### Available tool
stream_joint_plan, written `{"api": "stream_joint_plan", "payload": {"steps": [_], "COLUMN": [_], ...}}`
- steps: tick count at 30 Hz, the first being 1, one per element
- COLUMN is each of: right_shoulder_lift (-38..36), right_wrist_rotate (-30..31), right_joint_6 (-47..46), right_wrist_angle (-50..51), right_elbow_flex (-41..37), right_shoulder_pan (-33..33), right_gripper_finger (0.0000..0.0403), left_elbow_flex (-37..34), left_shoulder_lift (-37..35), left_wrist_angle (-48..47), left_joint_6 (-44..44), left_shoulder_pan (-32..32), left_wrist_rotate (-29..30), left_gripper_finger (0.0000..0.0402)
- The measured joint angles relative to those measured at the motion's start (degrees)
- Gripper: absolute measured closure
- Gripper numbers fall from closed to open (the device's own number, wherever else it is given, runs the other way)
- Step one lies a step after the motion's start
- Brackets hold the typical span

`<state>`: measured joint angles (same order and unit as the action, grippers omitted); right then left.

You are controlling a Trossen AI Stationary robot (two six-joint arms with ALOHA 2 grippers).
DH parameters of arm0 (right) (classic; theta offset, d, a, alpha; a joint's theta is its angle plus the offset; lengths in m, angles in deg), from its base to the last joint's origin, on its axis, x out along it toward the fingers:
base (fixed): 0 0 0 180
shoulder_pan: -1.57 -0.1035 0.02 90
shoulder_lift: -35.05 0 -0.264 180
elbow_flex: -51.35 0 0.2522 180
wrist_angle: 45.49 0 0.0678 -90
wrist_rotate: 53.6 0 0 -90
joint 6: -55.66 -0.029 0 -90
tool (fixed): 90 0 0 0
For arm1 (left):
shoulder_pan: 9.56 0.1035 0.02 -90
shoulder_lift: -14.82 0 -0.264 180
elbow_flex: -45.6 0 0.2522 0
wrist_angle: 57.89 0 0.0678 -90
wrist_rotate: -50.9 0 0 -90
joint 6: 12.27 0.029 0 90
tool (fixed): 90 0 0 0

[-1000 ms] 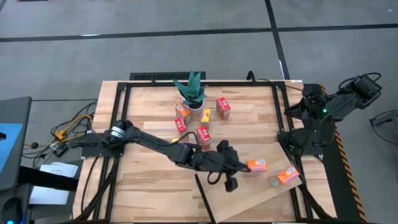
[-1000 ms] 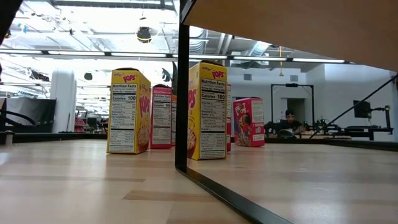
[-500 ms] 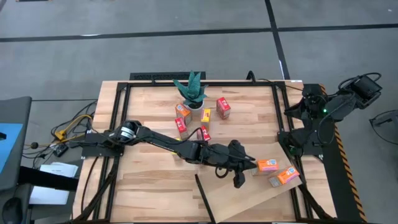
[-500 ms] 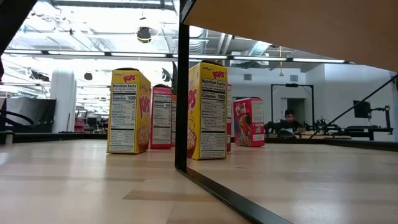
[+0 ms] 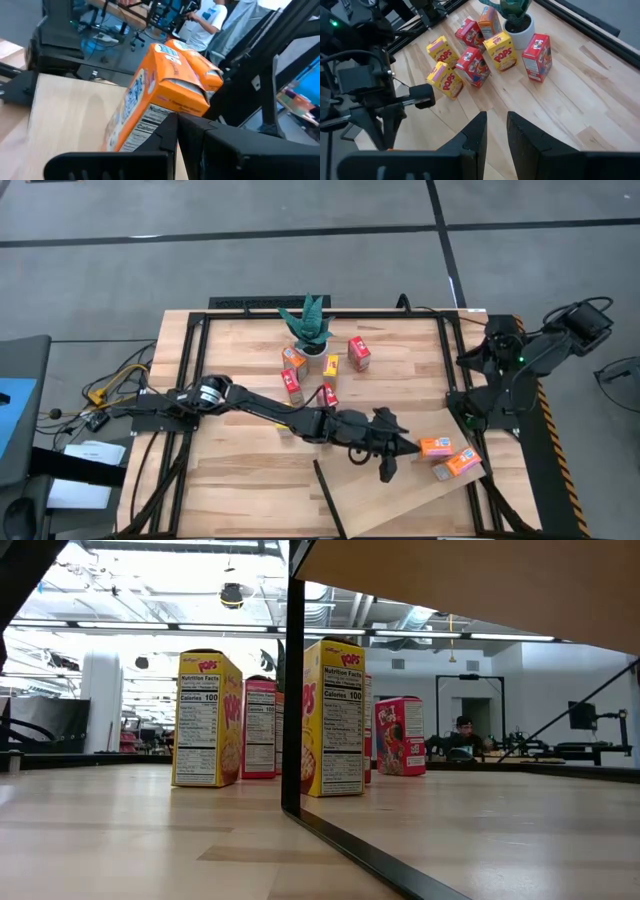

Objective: Stack cereal on shelf
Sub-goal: Put the bottom orange cereal box on the shelf aligned with the other orange cereal box

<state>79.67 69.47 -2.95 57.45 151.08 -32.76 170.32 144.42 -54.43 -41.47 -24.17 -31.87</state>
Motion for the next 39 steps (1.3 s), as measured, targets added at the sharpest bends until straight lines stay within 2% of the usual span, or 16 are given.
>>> {"api": "stream_joint_plan", "payload": {"steps": [10,15,19,24,28,33,36,39], "right_shoulder_lift": [5.4,8.7,12.1,16.6,20.1,25.1,28.2,30.6], "right_wrist_rotate": [0.0,-0.1,-0.4,-5.7,-8.1,-9.6,-12.4,-15.2], "right_joint_6": [2.1,10.2,15.4,16.2,16.4,18.9,20.1,20.2], "right_wrist_angle": [-1.2,-9.8,-15.5,-16.2,-16.3,-16.3,-16.1,-14.2], "right_elbow_flex": [0.0,0.0,0.0,0.0,0.7,3.1,3.8,3.9], "right_shoulder_pan": [0.0,0.0,0.0,0.0,0.0,0.0,0.6,1.5], "right_gripper_finger": [0.0303,0.0303,0.0303,0.0308,0.032,0.0337,0.0342,0.0345], "left_elbow_flex": [0.0,0.0,0.0,-0.1,0.0,0.0,0.1,0.1], "left_shoulder_lift": [-0.1,0.0,-0.3,-6.5,-13.7,-21.6,-24.0,-24.3], "left_wrist_angle": [-1.9,-2.2,-4.8,-11.3,-18.8,-23.9,-25.5,-26.1], "left_joint_6": [1.1,2.1,2.1,3.9,10.0,17.8,20.9,22.6], "left_shoulder_pan": [-0.3,-0.6,-0.8,-2.6,-6.0,-11.1,-13.8,-15.5], "left_wrist_rotate": [-2.2,-2.4,-5.2,-4.8,3.3,20.3,28.8,33.4], "left_gripper_finger": [0.0401,0.0401,0.0401,0.0401,0.0401,0.0401,0.0401,0.0401]}}
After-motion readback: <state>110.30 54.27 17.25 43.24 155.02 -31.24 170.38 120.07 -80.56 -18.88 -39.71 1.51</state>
